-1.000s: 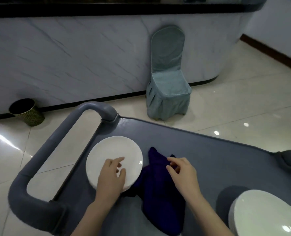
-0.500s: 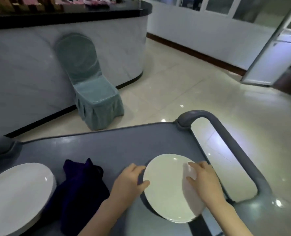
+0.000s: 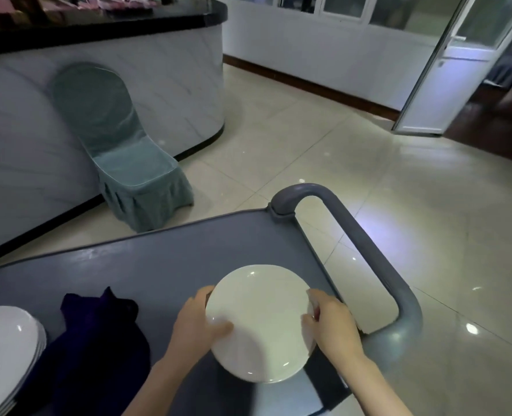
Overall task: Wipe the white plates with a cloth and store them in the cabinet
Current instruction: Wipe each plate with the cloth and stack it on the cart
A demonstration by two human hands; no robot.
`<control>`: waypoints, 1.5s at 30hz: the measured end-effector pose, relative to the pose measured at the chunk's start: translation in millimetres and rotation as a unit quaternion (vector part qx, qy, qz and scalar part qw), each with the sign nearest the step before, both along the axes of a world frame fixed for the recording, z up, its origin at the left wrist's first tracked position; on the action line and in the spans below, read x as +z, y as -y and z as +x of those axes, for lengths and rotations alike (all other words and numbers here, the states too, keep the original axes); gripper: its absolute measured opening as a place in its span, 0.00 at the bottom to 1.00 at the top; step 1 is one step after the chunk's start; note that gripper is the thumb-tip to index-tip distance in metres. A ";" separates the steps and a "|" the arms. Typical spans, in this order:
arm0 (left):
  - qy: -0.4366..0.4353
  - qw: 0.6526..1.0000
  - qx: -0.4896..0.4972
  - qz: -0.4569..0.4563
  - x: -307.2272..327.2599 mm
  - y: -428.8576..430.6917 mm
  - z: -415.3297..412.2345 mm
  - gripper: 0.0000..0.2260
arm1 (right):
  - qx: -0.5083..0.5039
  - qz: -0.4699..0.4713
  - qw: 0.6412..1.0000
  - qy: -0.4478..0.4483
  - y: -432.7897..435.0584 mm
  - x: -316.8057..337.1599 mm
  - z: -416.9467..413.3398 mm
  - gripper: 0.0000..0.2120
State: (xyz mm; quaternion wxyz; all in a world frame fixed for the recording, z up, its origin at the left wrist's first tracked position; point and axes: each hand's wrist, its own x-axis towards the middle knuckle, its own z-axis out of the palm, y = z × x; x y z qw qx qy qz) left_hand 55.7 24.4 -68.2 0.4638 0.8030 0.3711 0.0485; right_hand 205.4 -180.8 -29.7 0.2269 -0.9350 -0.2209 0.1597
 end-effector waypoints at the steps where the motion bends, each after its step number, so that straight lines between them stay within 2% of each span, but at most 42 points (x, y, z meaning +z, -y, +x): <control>1: 0.005 1.000 0.006 -0.001 1.6 1.7 -0.8 0.30 | -0.008 0.006 1.000 -0.004 -0.4 -0.2 0.1 0.07; 4: 0.035 0.999 0.029 -0.017 6.8 1.9 -5.3 0.29 | -0.038 0.043 0.997 -0.048 -3.5 2.6 0.7 0.08; 7: 0.063 0.996 0.049 -0.025 16.0 -4.1 -16.0 0.28 | -0.069 0.131 0.983 -0.108 -11.5 4.7 -0.9 0.08; 9: 0.080 0.994 0.066 -0.035 21.9 -10.3 -26.7 0.30 | -0.091 0.213 0.955 -0.184 -22.8 6.4 -5.9 0.13; 13: 0.125 0.984 0.112 -0.059 28.5 -22.9 -55.3 0.28 | -0.097 0.344 0.870 -0.339 -59.4 1.6 -31.6 0.19; 15: 0.136 0.979 0.137 -0.067 30.7 -31.3 -72.2 0.24 | -0.119 0.378 0.846 -0.357 -78.9 -7.3 -46.8 0.19; 19: 0.143 0.970 0.172 -0.100 29.5 -55.1 -108.7 0.15 | -0.183 0.394 0.832 -0.345 -111.6 -19.5 -71.3 0.12; 21: 0.109 0.975 0.192 -0.035 21.1 -69.5 -130.0 0.14 | -0.184 0.386 0.839 -0.336 -122.4 -20.4 -79.6 0.07; 23: 0.048 0.971 0.217 0.089 8.8 -85.2 -153.5 0.16 | -0.175 0.373 0.847 -0.335 -129.8 -20.6 -85.8 0.06; 26: -0.104 0.945 0.172 0.259 -5.6 -105.6 -181.2 0.19 | -0.167 0.343 0.858 -0.344 -137.3 -23.7 -93.5 0.09; 28: -0.170 0.920 0.127 0.330 -11.0 -117.5 -191.0 0.21 | -0.163 0.330 0.862 -0.350 -144.0 -27.0 -99.0 0.10; 32: -0.232 0.877 0.068 0.416 -12.8 -131.6 -189.4 0.20 | -0.162 0.321 0.867 -0.344 -155.1 -34.6 -106.0 0.09; 36: -0.273 0.871 0.035 0.408 -11.7 -141.8 -186.2 0.16 | -0.161 0.316 0.871 -0.341 -162.0 -38.3 -107.9 0.08; 39: -0.262 0.878 0.020 0.401 -9.1 -148.0 -187.7 0.15 | -0.165 0.317 0.871 -0.337 -163.7 -38.1 -107.8 0.08; 42: -0.164 0.934 0.058 0.313 -3.9 -149.3 -184.3 0.10 | -0.170 0.317 0.870 -0.337 -164.4 -37.0 -106.1 0.08; 44: -0.068 0.972 0.129 0.186 5.3 -148.0 -179.5 0.07 | -0.173 0.317 0.870 -0.336 -164.5 -35.7 -104.7 0.09; 45: -0.016 0.979 0.162 0.126 10.2 -147.9 -176.8 0.06 | -0.172 0.317 0.871 -0.334 -164.5 -34.5 -104.7 0.10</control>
